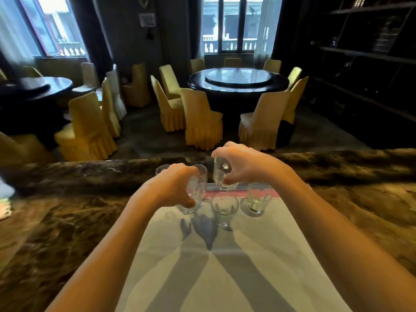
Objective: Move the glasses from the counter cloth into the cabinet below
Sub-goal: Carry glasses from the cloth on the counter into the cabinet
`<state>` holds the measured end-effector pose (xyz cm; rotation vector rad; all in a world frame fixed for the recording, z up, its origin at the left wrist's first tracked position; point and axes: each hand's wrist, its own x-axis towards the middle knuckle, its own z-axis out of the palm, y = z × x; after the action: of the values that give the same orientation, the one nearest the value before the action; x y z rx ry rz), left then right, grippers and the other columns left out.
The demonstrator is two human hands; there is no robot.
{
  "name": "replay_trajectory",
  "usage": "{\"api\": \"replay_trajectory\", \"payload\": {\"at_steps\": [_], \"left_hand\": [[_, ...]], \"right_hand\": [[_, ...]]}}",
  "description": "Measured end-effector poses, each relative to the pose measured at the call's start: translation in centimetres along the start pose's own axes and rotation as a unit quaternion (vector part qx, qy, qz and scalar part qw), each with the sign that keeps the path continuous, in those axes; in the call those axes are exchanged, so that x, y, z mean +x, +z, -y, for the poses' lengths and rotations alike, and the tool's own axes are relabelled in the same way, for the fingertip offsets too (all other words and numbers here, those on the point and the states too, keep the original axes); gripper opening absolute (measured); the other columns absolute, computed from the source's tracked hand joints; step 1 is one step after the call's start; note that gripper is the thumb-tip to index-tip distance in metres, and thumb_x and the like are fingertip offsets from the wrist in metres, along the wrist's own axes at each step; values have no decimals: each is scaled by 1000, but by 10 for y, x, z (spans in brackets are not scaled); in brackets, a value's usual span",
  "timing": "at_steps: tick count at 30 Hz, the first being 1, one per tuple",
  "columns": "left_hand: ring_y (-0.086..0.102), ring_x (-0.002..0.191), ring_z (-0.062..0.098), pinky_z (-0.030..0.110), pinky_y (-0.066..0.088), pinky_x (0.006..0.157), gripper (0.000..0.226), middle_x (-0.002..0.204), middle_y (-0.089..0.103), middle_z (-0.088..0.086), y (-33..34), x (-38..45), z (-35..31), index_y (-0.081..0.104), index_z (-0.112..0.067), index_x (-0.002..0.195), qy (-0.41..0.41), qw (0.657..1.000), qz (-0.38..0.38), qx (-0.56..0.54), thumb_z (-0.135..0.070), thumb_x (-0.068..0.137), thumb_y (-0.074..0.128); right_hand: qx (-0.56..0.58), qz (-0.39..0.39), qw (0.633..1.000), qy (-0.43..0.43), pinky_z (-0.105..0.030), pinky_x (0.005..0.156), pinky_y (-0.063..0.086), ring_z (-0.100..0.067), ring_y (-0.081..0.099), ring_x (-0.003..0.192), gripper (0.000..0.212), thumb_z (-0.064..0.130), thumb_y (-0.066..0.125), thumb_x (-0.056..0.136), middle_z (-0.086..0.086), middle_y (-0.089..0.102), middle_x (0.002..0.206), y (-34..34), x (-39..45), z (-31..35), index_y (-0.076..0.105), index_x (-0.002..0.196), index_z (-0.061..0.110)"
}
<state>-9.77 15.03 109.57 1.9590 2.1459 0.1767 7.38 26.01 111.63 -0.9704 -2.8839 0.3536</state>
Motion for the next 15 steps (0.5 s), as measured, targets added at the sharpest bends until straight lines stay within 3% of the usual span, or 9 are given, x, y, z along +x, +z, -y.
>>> {"api": "replay_trajectory", "payload": {"at_steps": [6, 15], "left_hand": [[60, 101, 16, 29, 57, 84, 73, 124, 61, -2, 16, -18, 57, 52, -29, 134, -56, 998, 31, -13, -27, 70, 88], [57, 108, 15, 26, 54, 85, 69, 131, 57, -2, 61, -15, 89, 53, -27, 134, -60, 995, 60, -44, -21, 73, 86]], "right_hand": [[36, 41, 998, -39, -33, 85, 50, -20, 51, 109, 72, 22, 82, 77, 0, 46, 128, 39, 28, 53, 46, 139, 27], [47, 88, 995, -16, -31, 90, 52, -21, 54, 112, 73, 14, 82, 78, -2, 51, 135, 121, 31, 59, 47, 141, 28]]}}
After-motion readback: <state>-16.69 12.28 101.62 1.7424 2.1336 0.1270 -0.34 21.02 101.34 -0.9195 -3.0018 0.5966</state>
